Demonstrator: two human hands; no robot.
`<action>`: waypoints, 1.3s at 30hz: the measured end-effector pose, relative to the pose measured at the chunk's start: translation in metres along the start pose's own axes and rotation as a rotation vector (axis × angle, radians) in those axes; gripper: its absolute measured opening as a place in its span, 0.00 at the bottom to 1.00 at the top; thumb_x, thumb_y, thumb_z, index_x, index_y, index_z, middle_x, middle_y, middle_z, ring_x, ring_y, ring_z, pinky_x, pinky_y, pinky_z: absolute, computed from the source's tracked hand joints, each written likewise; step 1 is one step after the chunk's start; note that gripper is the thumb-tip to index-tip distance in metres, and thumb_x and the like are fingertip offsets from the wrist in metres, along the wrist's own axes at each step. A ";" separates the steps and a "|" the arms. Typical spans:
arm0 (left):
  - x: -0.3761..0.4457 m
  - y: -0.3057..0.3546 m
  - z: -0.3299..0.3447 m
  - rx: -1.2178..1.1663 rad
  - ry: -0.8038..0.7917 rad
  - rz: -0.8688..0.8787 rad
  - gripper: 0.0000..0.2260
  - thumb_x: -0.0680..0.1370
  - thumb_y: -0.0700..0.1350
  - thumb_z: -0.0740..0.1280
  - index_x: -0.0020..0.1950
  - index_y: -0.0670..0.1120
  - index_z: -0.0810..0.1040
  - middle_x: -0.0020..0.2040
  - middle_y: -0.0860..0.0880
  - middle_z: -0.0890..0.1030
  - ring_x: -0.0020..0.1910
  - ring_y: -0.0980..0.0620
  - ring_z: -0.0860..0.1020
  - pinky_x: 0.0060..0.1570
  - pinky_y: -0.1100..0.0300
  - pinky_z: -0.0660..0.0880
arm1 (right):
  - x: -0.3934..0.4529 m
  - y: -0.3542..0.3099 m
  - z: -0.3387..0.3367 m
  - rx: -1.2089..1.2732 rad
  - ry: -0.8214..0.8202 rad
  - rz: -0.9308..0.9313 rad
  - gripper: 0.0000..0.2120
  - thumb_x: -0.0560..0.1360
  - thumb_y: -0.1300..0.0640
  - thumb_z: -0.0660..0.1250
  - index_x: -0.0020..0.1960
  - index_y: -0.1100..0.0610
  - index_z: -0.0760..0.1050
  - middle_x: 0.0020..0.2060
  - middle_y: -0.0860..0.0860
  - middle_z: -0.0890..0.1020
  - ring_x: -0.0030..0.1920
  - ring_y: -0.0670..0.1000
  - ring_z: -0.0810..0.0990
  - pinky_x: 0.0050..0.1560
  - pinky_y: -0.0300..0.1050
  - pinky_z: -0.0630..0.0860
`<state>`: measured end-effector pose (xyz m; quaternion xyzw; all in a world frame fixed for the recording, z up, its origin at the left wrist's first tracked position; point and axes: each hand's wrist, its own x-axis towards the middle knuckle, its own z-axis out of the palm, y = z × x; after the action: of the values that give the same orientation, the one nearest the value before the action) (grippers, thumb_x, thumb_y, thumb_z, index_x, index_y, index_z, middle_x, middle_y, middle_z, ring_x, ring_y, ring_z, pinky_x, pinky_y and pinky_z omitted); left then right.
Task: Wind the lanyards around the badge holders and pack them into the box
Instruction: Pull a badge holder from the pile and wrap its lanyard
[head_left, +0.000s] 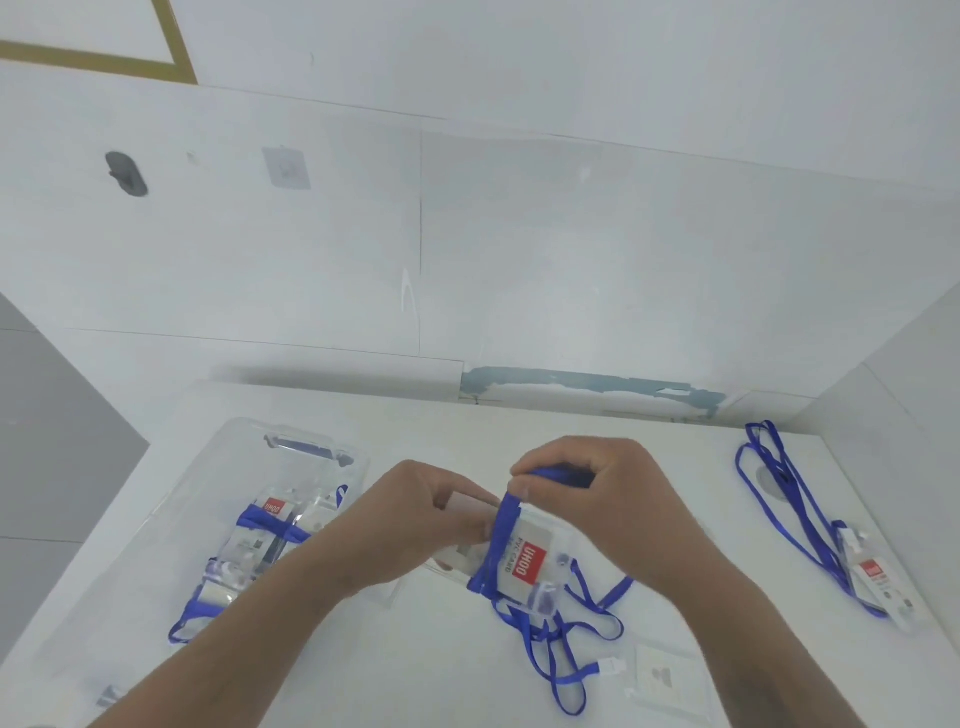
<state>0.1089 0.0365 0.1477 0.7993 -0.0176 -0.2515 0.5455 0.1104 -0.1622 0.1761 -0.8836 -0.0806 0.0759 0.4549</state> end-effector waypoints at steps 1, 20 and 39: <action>-0.002 0.001 -0.003 -0.072 -0.029 -0.001 0.03 0.74 0.47 0.74 0.47 0.51 0.87 0.43 0.51 0.87 0.42 0.53 0.85 0.44 0.60 0.81 | 0.004 0.003 0.000 0.117 0.011 0.024 0.04 0.73 0.56 0.74 0.42 0.47 0.84 0.40 0.40 0.85 0.43 0.41 0.83 0.42 0.33 0.78; 0.024 -0.011 -0.009 -0.151 0.383 0.000 0.09 0.77 0.45 0.71 0.38 0.56 0.83 0.33 0.59 0.84 0.29 0.62 0.80 0.30 0.70 0.77 | -0.026 0.004 0.055 -0.476 -0.059 -0.026 0.12 0.82 0.47 0.54 0.49 0.49 0.74 0.41 0.47 0.75 0.45 0.48 0.74 0.46 0.42 0.72; 0.009 -0.012 -0.013 -0.084 -0.337 -0.121 0.15 0.70 0.51 0.75 0.55 0.46 0.85 0.53 0.42 0.85 0.55 0.39 0.83 0.63 0.38 0.74 | -0.001 0.027 0.009 0.475 -0.287 0.244 0.10 0.72 0.61 0.74 0.35 0.48 0.84 0.35 0.48 0.84 0.37 0.47 0.80 0.41 0.41 0.78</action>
<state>0.1189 0.0495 0.1375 0.7220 -0.0503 -0.4148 0.5516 0.1099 -0.1704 0.1491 -0.7359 -0.0175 0.2709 0.6203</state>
